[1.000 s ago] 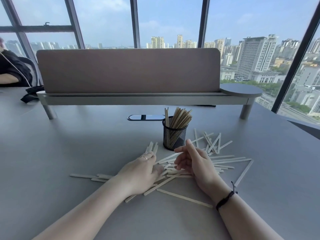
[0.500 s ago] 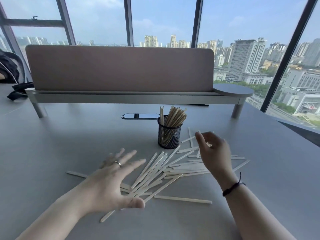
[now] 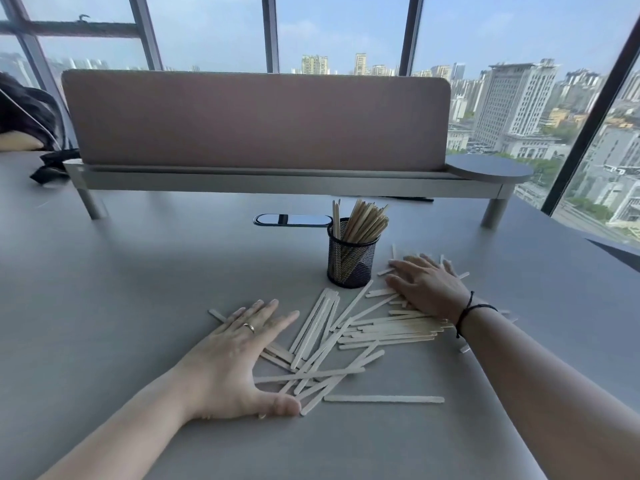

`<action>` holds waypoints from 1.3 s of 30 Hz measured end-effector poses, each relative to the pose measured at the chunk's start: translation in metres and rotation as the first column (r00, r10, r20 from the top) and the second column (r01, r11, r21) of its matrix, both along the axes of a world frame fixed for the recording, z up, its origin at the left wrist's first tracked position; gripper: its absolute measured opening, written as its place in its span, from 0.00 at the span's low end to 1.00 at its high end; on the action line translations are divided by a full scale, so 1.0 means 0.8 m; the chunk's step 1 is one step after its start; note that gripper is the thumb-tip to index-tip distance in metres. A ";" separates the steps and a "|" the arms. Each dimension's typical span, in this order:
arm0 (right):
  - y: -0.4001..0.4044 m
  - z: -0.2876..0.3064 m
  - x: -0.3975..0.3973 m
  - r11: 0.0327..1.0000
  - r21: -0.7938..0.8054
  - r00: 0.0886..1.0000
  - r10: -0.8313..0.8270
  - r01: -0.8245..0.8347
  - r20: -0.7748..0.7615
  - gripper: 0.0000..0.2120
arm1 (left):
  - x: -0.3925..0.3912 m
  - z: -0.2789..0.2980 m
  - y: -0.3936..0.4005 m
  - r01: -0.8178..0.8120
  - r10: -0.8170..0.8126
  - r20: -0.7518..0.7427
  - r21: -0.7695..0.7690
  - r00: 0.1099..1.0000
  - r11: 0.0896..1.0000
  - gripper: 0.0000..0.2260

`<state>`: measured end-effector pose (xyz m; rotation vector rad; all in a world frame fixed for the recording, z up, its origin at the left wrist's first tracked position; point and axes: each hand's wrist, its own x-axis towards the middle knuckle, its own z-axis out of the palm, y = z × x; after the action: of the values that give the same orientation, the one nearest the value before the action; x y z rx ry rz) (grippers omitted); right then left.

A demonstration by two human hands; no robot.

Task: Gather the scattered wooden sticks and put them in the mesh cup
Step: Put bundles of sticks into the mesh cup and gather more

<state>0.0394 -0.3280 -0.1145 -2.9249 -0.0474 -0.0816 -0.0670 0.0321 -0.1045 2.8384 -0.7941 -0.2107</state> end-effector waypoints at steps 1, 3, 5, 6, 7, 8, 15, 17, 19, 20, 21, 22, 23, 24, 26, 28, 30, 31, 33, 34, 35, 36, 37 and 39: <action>0.002 0.000 -0.002 1.000 0.012 0.999 -0.018 0.018 0.036 0.27 | 0.001 0.000 -0.003 0.011 -0.011 0.006 0.002 1.000 1.000 0.52; 0.010 -0.003 -0.008 0.997 0.024 0.992 -0.076 0.074 0.099 0.26 | 0.003 0.000 -0.011 0.033 -0.033 0.012 -0.001 0.999 0.999 0.53; 0.018 -0.006 -0.019 0.989 0.037 0.977 -0.150 0.146 0.150 0.24 | 0.003 -0.001 -0.025 0.059 -0.058 0.011 -0.024 0.998 0.998 0.54; 0.022 -0.007 -0.025 0.983 0.045 0.967 -0.186 0.180 0.175 0.23 | 0.003 -0.002 -0.034 0.070 -0.070 0.012 -0.034 0.997 0.997 0.54; 0.025 -0.008 -0.031 0.977 0.046 0.955 -0.215 0.210 0.204 0.22 | 0.003 -0.002 -0.043 0.080 -0.079 0.017 -0.042 0.997 0.996 0.55; 0.030 -0.009 -0.037 0.972 0.036 0.943 -0.233 0.231 0.239 0.21 | 0.003 -0.003 -0.053 0.087 -0.086 0.022 -0.048 0.996 0.995 0.55; 0.074 -0.009 -0.070 0.973 0.047 0.925 -0.231 0.227 0.302 0.21 | 0.007 -0.008 -0.093 0.026 -0.022 0.035 -0.113 0.999 0.993 0.57; 0.079 -0.004 -0.080 0.978 0.121 0.945 -0.194 0.167 0.265 0.21 | 0.006 -0.010 -0.094 0.015 -0.009 0.046 -0.142 0.999 0.990 0.55; 0.077 0.008 -0.092 0.963 0.259 0.970 -0.131 0.076 0.204 0.22 | 0.005 -0.011 -0.091 0.008 0.007 0.078 -0.190 0.997 0.982 0.51; 0.071 0.015 -0.100 0.946 0.323 0.977 -0.094 0.028 0.191 0.24 | 0.005 -0.012 -0.088 0.002 0.020 0.102 -0.211 0.995 0.977 0.49; 0.063 0.023 -0.109 0.928 0.372 0.979 -0.062 -0.016 0.197 0.26 | 0.005 -0.014 -0.085 -0.007 0.037 0.128 -0.224 0.991 0.975 0.46; 0.053 0.029 -0.119 0.910 0.410 0.976 -0.035 -0.058 0.216 0.29 | 0.005 -0.015 -0.082 -0.019 0.056 0.155 -0.231 0.986 0.973 0.44; 0.042 0.034 -0.132 0.895 0.434 0.973 -0.005 -0.098 0.229 0.31 | 0.005 -0.016 -0.079 -0.036 0.079 0.179 -0.232 0.981 0.972 0.41; 0.031 0.037 -0.147 0.886 0.443 0.974 0.043 -0.139 0.221 0.34 | 0.006 -0.017 -0.078 -0.054 0.101 0.199 -0.229 0.975 0.972 0.40; 0.013 0.038 -0.178 0.892 0.402 0.978 0.178 -0.206 0.107 0.42 | 0.009 -0.018 -0.076 -0.086 0.136 0.228 -0.216 0.964 0.973 0.38; 0.008 0.031 -0.205 0.926 0.264 0.952 0.298 -0.269 -0.075 0.52 | 0.012 -0.019 -0.076 -0.114 0.155 0.213 -0.193 0.965 0.975 0.39; 0.012 0.021 -0.218 0.939 0.087 0.926 0.342 -0.331 -0.163 0.59 | 0.016 -0.017 -0.078 -0.135 0.160 0.150 -0.162 0.976 0.978 0.42; 0.014 0.017 -0.218 0.940 0.046 0.926 0.340 -0.337 -0.167 0.60 | 0.017 -0.015 -0.079 -0.140 0.158 0.112 -0.150 0.981 0.979 0.43; 0.018 0.014 -0.209 0.944 0.094 0.936 0.326 -0.315 -0.133 0.58 | 0.017 -0.012 -0.080 -0.136 0.145 0.060 -0.130 0.988 0.982 0.46; 0.019 0.012 -0.201 0.942 0.147 0.942 0.319 -0.303 -0.101 0.57 | 0.017 -0.011 -0.080 -0.126 0.132 0.050 -0.119 0.990 0.985 0.47; 0.019 0.010 -0.193 0.935 0.199 0.948 0.311 -0.293 -0.063 0.54 | 0.016 -0.011 -0.079 -0.109 0.115 0.047 -0.112 0.992 0.988 0.49; 0.019 0.009 -0.184 0.928 0.241 0.954 0.299 -0.284 -0.028 0.52 | 0.015 -0.011 -0.078 -0.091 0.096 0.045 -0.113 0.994 0.989 0.50; 0.019 0.008 -0.176 0.922 0.270 0.957 0.289 -0.278 0.000 0.49 | 0.014 -0.011 -0.076 -0.074 0.079 0.037 -0.123 0.996 0.990 0.51; 0.024 0.009 -0.163 0.916 0.304 0.963 0.268 -0.261 0.018 0.44 | 0.011 -0.009 -0.072 -0.049 0.052 0.016 -0.153 0.999 0.987 0.50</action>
<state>-0.0907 -0.3090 -0.1073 -2.5821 -0.3914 -0.0089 -0.0579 -0.0255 -0.1116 2.7165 -0.7086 -0.1090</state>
